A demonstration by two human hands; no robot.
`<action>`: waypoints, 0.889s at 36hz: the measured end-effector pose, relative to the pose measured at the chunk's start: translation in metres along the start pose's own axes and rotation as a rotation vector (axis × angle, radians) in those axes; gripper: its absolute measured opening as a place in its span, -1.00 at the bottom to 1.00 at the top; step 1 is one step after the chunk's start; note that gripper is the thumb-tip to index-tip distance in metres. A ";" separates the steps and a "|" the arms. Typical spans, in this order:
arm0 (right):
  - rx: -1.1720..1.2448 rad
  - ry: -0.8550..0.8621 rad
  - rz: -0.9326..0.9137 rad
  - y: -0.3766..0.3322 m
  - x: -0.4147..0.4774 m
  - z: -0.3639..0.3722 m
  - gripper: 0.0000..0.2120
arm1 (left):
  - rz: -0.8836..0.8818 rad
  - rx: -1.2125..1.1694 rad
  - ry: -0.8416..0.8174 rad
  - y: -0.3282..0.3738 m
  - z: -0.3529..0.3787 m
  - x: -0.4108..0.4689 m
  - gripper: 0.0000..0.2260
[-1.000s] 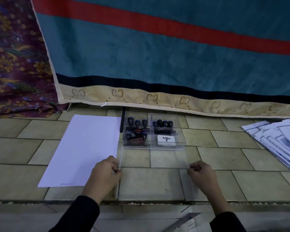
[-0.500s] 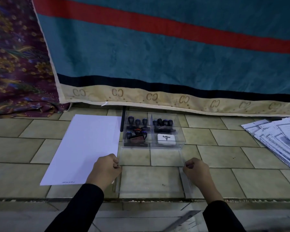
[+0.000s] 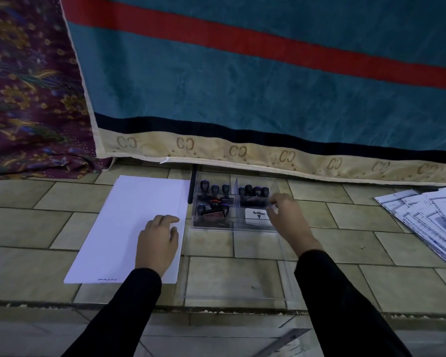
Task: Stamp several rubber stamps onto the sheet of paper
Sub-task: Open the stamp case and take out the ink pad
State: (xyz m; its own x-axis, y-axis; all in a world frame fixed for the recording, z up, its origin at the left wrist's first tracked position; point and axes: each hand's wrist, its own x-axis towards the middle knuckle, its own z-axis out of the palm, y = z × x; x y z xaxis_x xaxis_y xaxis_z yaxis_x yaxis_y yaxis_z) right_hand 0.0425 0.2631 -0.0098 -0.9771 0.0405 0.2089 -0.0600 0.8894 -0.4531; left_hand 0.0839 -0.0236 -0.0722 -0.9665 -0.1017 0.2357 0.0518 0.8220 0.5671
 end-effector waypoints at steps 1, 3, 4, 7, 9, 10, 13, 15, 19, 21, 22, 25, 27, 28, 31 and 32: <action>-0.029 -0.037 -0.008 -0.002 0.008 0.002 -0.86 | 0.014 0.028 0.002 0.000 0.003 0.001 -0.75; -0.104 -0.116 -0.002 -0.006 0.020 0.007 -0.84 | 0.020 0.065 -0.008 -0.002 0.009 0.002 -0.73; -0.141 -0.158 0.004 -0.007 0.025 0.010 -0.82 | 0.016 0.078 -0.013 -0.003 0.012 0.002 -0.72; -0.244 -0.279 -0.005 -0.006 0.035 0.019 -0.79 | 0.004 0.098 -0.014 -0.006 0.019 0.000 -0.71; -0.309 -0.341 -0.022 -0.004 0.040 0.024 -0.77 | 0.002 0.101 -0.012 -0.007 0.021 -0.001 -0.72; -0.322 -0.369 -0.024 -0.003 0.041 0.026 -0.76 | 0.002 0.104 -0.014 -0.007 0.021 -0.002 -0.72; -0.330 -0.441 -0.023 0.000 0.045 0.029 -0.75 | 0.011 0.108 -0.017 -0.010 0.022 -0.003 -0.72; -0.322 -0.465 -0.021 0.001 0.046 0.029 -0.76 | 0.015 0.101 -0.014 -0.010 0.023 -0.002 -0.72; -0.324 -0.494 -0.013 0.002 0.050 0.031 -0.73 | -0.004 0.062 -0.006 -0.012 0.024 -0.001 -0.72; -0.323 -0.499 -0.017 0.002 0.052 0.031 -0.75 | -0.020 0.028 -0.005 -0.013 0.025 -0.001 -0.72; -0.319 -0.500 -0.020 0.002 0.053 0.031 -0.77 | -0.030 0.007 -0.003 -0.014 0.024 0.000 -0.72; -0.300 -0.494 -0.034 0.002 0.054 0.027 -0.77 | -0.046 -0.038 -0.002 -0.014 0.023 0.002 -0.73; -0.269 -0.495 -0.042 0.002 0.055 0.023 -0.77 | -0.048 -0.056 -0.003 -0.015 0.023 0.002 -0.73; -0.247 -0.495 -0.043 0.002 0.056 0.020 -0.77 | -0.052 -0.066 -0.005 -0.015 0.023 0.002 -0.73; -0.207 -0.473 -0.072 0.000 0.057 0.012 -0.74 | -0.077 -0.099 -0.019 -0.014 0.022 0.004 -0.73; -0.208 -0.459 -0.084 -0.001 0.056 0.010 -0.73 | -0.086 -0.111 -0.028 -0.014 0.021 0.005 -0.73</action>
State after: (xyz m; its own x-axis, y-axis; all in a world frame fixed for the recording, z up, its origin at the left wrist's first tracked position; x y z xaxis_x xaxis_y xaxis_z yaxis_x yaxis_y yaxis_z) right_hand -0.0145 0.2601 -0.0061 -0.9625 -0.1979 -0.1858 -0.1462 0.9546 -0.2597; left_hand 0.0729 -0.0243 -0.0952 -0.9750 -0.1528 0.1613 -0.0059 0.7434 0.6688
